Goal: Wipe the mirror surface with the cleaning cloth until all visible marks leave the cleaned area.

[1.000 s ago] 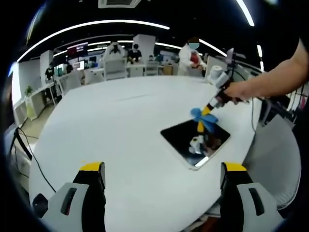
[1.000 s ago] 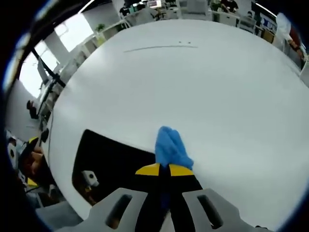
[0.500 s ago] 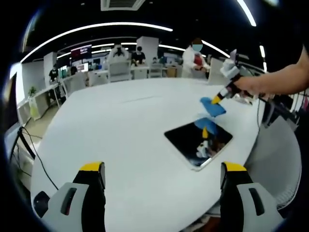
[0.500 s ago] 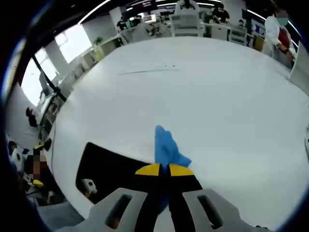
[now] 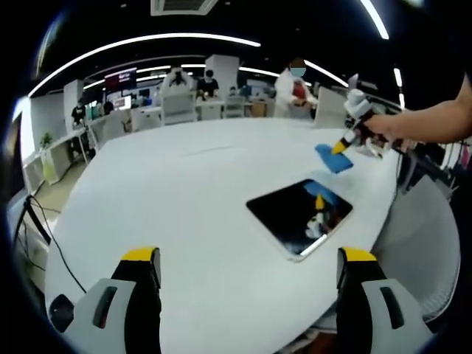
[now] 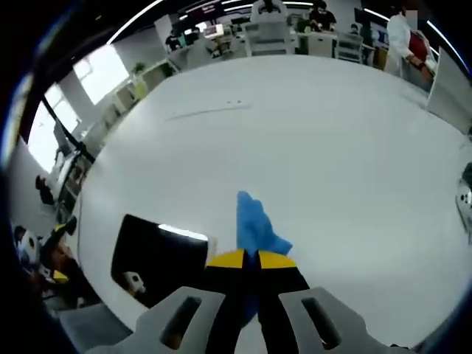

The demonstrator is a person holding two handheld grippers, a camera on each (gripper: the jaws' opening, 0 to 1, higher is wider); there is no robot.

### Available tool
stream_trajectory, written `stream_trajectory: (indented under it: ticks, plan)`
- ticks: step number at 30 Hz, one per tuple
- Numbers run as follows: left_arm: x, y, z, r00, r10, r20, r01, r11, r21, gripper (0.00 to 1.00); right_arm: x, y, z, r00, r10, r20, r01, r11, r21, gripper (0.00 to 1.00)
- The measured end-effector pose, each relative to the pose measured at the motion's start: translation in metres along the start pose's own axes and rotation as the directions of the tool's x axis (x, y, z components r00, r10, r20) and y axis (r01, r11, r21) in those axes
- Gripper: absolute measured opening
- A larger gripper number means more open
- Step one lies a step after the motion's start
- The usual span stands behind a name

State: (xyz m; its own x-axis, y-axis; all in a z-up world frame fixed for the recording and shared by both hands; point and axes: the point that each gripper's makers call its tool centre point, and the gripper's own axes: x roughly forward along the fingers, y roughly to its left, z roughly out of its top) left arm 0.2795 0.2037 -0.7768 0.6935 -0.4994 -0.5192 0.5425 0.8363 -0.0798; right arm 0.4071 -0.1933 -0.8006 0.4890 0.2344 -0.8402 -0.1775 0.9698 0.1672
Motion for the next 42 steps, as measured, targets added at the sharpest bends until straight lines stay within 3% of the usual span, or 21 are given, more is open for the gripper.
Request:
stream_trajectory:
  ticks: [17,24,27,34,37,40,42]
  plan:
    - [-0.002,-0.001,-0.006,1.000,-0.007,-0.004,0.007,1.000,-0.010,1.00,-0.002,-0.002,-0.019,0.999,0.013,-0.032,-0.013,1.000,0.005,0.00]
    - [-0.005,0.000,-0.013,1.000,-0.004,-0.009,0.004,1.000,-0.022,1.00,0.009,-0.005,-0.035,0.998,0.015,-0.065,-0.013,0.999,0.030,0.00]
    - [-0.005,0.000,-0.014,1.000,0.003,0.017,-0.002,0.999,-0.037,1.00,0.020,-0.005,-0.049,0.996,0.024,-0.085,-0.020,0.999,0.043,0.00]
    - [-0.004,-0.003,-0.018,1.000,0.000,-0.003,0.000,0.999,-0.042,1.00,0.039,-0.007,-0.076,0.992,0.003,-0.128,0.000,1.000,0.018,0.00]
    - [-0.005,-0.002,-0.016,1.000,0.003,-0.004,-0.003,0.999,-0.039,1.00,0.038,-0.006,-0.073,0.994,0.002,-0.113,0.001,1.000,0.030,0.01]
    - [-0.005,0.001,-0.014,1.000,0.007,-0.001,-0.007,0.999,-0.042,1.00,0.029,-0.003,-0.063,0.998,0.020,-0.064,-0.024,0.998,-0.062,0.09]
    - [-0.006,0.001,-0.010,1.000,0.011,0.007,-0.010,0.999,-0.045,1.00,0.019,0.004,-0.055,0.997,0.077,-0.009,-0.078,0.990,-0.119,0.22]
